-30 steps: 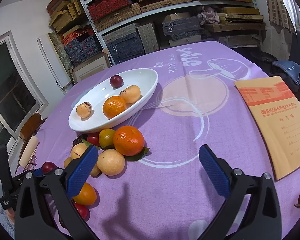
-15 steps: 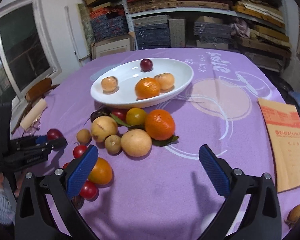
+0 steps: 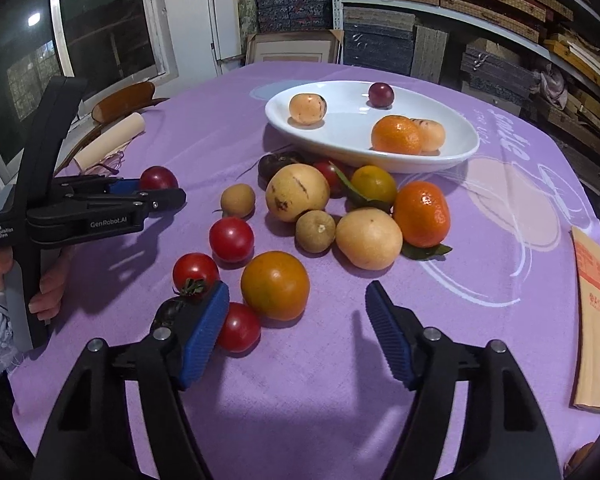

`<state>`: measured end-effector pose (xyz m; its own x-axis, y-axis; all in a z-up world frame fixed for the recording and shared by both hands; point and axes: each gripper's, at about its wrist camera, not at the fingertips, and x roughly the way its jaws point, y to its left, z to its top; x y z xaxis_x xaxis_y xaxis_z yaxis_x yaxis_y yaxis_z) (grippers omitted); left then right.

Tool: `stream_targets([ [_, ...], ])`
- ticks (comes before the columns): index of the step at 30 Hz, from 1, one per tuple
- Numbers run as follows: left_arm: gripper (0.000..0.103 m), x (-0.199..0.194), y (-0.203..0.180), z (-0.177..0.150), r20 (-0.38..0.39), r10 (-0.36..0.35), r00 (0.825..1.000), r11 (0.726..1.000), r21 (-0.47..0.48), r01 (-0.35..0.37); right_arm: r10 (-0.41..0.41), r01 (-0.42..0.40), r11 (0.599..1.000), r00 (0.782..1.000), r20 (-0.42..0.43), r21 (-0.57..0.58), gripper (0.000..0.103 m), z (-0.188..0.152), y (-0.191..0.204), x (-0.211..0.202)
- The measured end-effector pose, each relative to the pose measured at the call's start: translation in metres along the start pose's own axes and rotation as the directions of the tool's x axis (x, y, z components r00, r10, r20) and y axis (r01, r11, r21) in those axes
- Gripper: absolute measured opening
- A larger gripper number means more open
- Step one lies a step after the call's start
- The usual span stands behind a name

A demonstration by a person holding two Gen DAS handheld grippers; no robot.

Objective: Organize fruits
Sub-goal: 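Close the right tool on a red cherry tomato while the left tool holds the plum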

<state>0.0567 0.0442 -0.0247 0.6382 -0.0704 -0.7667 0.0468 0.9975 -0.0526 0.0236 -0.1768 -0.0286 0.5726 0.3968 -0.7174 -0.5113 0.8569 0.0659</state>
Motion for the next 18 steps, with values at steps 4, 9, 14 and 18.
stream_targets([
  [4,0.041,0.001,-0.002,0.001,-0.001,0.003,1.000,1.000,0.003,-0.003,0.013,-0.013,1.000,1.000,-0.012,0.000,0.070,-0.001,0.002,0.001],
  [9,0.042,0.002,-0.003,0.001,-0.001,0.007,1.000,1.000,0.006,-0.007,0.022,-0.022,1.000,0.999,-0.032,-0.006,0.068,-0.005,0.006,0.000],
  [14,0.042,0.002,-0.004,0.001,-0.002,0.009,1.000,1.000,0.007,-0.009,0.048,-0.048,0.999,0.998,-0.044,-0.001,0.062,-0.009,0.009,-0.002],
  [18,0.042,0.003,-0.004,0.000,-0.002,0.010,1.000,1.000,0.010,-0.010,0.084,-0.085,0.996,0.992,-0.095,-0.007,0.048,-0.017,0.014,0.003],
])
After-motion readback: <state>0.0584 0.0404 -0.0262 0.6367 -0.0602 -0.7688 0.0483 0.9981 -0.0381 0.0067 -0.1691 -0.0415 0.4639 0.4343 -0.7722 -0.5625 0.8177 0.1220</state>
